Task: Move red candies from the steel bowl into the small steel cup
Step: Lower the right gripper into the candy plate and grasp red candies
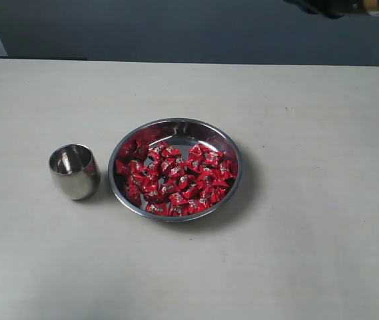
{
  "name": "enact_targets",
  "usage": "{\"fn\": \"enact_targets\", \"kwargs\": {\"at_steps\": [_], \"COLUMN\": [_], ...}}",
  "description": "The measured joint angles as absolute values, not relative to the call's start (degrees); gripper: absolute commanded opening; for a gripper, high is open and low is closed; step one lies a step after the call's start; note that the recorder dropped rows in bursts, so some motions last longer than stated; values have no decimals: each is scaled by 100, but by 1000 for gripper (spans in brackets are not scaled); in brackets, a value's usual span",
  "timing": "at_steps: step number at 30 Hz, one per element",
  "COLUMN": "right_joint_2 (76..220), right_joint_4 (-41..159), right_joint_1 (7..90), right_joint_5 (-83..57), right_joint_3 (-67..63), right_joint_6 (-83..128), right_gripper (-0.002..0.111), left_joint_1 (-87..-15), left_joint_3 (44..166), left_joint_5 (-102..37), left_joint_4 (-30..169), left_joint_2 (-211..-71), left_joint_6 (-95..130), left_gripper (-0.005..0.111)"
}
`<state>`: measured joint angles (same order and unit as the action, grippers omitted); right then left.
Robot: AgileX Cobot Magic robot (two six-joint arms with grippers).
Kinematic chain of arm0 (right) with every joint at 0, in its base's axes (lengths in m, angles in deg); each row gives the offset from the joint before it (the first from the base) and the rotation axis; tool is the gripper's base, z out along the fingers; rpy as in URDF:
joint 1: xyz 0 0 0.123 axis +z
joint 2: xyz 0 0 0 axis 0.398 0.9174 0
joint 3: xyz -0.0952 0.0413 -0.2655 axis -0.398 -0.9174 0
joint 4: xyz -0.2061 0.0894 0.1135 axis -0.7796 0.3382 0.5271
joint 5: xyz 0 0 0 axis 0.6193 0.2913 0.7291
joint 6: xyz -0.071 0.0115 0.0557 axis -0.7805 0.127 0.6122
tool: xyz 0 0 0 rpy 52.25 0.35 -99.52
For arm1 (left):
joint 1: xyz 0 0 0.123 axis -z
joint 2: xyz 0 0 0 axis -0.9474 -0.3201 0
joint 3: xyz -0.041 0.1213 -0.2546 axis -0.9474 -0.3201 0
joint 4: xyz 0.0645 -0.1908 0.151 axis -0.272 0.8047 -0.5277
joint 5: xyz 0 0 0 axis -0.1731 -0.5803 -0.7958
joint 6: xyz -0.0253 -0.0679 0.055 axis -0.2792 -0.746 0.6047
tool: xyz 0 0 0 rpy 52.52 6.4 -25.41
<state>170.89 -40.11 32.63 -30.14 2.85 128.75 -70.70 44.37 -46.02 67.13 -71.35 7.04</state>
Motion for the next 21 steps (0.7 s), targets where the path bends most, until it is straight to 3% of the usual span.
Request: {"fn": "enact_targets", "kwargs": {"at_steps": [2, 6, 9, 13, 17, 21], "right_joint_2": [17833, 18632, 18890, 18951, 18951, 19042], "right_joint_4": [-4076, -3744, -677, 5420, 8035, 8807], "right_joint_1": [3541, 3970, 3981, 3940, 4281, 4875], "right_joint_5": [-2248, 1147, 2662, 3347, 3574, 3897], "right_joint_3": [686, 1275, 1854, 2318, 2531, 2705], "right_joint_6": [12797, 10410, 6985, 2259, -22, -1024], "right_gripper": [0, 0, 0, 0, 3, 29], "left_joint_1": [-7070, -7070, -7070, -7070, -7070, -7070], "left_joint_3": [4437, 4437, 4437, 4437, 4437, 4437], "left_joint_5": [-4602, -4602, -4602, -4602, -4602, -4602], "left_joint_4": [6713, 6713, 6713, 6713, 6713, 6713], "left_joint_2": [-7135, -7135, -7135, -7135, -7135, -7135], "left_joint_6": [704, 704, 704, 704, 704, 704], "left_gripper": [0, 0, 0, 0, 0, 0]}}
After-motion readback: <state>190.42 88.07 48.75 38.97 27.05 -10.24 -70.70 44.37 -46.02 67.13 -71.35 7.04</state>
